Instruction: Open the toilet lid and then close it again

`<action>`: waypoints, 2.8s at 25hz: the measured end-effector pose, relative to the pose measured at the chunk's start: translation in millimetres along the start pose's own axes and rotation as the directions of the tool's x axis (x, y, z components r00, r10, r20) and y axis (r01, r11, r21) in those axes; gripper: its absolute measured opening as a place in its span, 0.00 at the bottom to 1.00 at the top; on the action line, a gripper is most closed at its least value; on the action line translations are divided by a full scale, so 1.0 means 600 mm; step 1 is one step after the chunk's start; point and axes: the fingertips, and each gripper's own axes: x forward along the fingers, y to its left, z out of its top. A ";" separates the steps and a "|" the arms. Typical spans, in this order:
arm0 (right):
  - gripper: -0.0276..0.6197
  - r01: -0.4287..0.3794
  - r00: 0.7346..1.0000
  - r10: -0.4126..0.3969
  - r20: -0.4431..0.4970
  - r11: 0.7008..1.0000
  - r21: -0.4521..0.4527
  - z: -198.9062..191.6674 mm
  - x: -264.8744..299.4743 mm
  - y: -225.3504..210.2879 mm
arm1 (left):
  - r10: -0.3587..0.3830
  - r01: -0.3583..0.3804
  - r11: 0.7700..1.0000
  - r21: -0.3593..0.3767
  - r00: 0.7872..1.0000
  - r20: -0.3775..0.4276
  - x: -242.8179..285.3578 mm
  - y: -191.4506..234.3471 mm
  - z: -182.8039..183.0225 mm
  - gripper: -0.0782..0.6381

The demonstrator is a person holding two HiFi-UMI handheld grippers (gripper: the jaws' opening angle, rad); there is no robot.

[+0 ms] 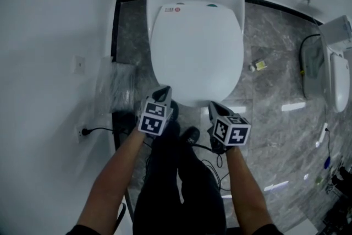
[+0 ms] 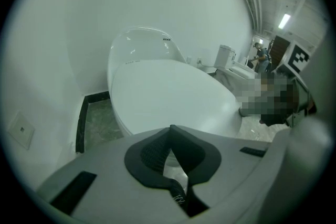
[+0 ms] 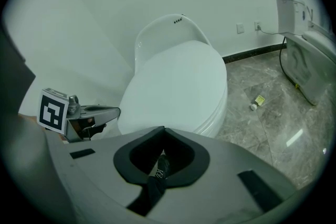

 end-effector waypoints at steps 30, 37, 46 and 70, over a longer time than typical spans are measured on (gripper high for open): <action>0.06 -0.078 0.966 0.107 0.236 0.988 -0.131 0.126 -0.141 0.140 | -0.067 0.065 0.998 0.016 0.986 0.151 -0.174 -0.052 0.157 0.12; 0.06 -0.101 0.912 0.168 0.374 0.976 -0.192 0.174 -0.281 0.245 | -0.126 0.129 0.992 0.001 0.965 0.231 -0.307 -0.099 0.227 0.12; 0.06 -0.017 0.817 0.169 0.551 0.963 -0.270 0.194 -0.455 0.362 | -0.178 0.149 0.983 0.106 0.916 0.359 -0.492 -0.142 0.265 0.12; 0.05 0.001 0.646 0.339 0.684 0.896 -0.445 0.067 -0.826 0.601 | -0.170 0.083 0.983 0.167 0.766 0.620 -0.930 -0.288 0.268 0.12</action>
